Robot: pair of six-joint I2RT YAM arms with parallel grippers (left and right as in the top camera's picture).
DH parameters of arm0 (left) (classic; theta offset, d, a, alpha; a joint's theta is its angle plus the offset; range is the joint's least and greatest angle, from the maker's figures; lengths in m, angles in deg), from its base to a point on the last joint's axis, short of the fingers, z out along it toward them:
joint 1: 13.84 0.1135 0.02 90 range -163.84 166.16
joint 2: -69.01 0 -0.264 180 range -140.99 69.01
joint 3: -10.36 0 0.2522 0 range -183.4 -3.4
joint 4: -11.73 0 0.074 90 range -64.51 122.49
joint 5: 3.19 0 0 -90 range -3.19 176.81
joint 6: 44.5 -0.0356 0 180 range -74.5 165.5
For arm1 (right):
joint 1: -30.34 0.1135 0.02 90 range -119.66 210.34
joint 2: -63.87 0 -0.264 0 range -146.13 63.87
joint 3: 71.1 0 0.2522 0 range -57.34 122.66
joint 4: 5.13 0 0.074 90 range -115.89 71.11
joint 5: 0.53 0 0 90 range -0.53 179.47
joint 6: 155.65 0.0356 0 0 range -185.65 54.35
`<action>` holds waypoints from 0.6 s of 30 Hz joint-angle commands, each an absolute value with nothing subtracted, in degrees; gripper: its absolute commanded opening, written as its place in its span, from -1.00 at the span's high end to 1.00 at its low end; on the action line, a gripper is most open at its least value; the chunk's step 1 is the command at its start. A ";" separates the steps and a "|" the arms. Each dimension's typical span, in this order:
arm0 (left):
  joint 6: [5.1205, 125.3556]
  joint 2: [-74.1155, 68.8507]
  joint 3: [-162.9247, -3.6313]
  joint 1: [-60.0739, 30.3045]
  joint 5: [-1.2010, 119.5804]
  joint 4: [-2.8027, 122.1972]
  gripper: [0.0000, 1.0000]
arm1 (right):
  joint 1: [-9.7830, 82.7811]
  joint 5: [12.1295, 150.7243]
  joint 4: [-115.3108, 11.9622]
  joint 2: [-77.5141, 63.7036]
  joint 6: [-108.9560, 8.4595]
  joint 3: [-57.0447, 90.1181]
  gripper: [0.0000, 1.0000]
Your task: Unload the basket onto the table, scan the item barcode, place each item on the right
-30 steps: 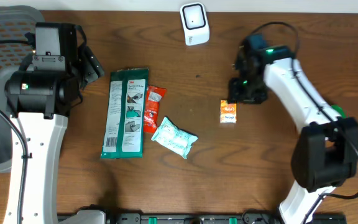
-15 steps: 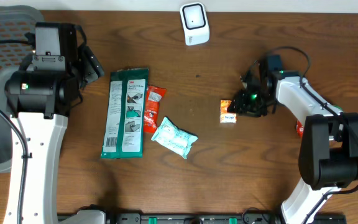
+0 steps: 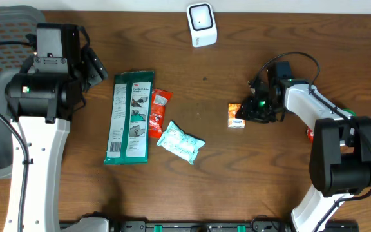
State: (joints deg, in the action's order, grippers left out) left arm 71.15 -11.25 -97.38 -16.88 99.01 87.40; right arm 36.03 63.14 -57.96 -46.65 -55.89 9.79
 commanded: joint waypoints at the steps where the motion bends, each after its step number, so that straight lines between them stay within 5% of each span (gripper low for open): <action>1: 71.04 -11.45 -98.29 -16.64 99.73 87.55 -0.73 | 36.29 63.71 -57.22 -45.91 -55.97 9.29 0.24; 9: 71.04 -11.45 -98.29 -16.64 99.73 87.55 -0.73 | 36.31 63.69 -53.63 -45.91 -54.23 6.67 0.29; 14: 71.04 -11.45 -98.29 -16.64 99.73 87.58 -0.73 | 36.31 63.71 -51.27 -45.84 -52.87 4.83 0.65; 18: 71.04 -11.45 -98.29 -16.64 99.73 87.55 -0.73 | 36.31 63.73 -51.47 -43.26 -53.31 5.66 0.72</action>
State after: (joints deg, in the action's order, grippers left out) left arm 71.15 -11.25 -97.38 -16.88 99.01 87.40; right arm 36.09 61.40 -51.25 -45.49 -53.53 6.21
